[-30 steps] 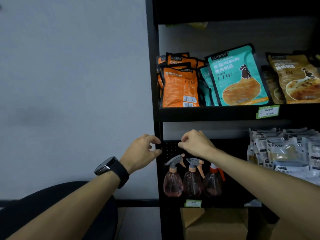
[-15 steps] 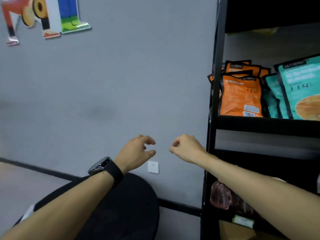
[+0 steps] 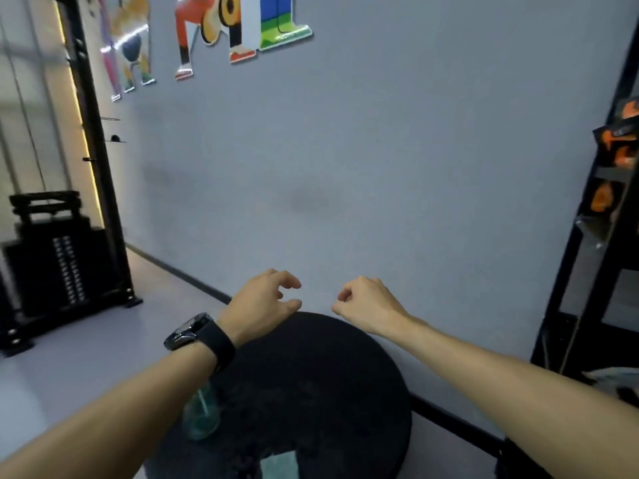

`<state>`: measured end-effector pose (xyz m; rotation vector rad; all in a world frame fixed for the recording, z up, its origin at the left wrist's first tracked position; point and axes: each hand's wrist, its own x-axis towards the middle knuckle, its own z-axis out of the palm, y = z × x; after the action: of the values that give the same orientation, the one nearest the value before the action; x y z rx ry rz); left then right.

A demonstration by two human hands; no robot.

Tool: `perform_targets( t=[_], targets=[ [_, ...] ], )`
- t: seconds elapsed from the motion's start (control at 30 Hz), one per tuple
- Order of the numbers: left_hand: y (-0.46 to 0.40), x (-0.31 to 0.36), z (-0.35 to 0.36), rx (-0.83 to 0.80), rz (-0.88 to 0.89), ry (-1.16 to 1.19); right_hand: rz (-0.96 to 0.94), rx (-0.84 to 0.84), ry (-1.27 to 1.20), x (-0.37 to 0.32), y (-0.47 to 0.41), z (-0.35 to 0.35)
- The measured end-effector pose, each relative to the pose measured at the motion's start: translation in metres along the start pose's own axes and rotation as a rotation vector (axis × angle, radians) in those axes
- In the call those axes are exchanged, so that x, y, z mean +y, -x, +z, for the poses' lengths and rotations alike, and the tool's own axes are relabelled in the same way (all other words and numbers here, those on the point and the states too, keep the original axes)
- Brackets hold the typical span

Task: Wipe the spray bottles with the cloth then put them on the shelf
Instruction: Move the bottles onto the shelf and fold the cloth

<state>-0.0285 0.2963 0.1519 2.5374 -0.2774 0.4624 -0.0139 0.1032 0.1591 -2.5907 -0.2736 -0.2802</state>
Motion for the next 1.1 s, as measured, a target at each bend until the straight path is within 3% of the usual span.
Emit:
perform_targets(
  t=[0.67,1.1],
  targets=[
    [0.054,-0.19,-0.011,0.03,-0.37,0.01,-0.144,-0.338,-0.02,-0.088,-0.047,0.178],
    [0.057,-0.268,0.036,-0.047,-0.469,0.023,-0.07,-0.465,-0.105,-0.091,-0.068,0.291]
  ],
)
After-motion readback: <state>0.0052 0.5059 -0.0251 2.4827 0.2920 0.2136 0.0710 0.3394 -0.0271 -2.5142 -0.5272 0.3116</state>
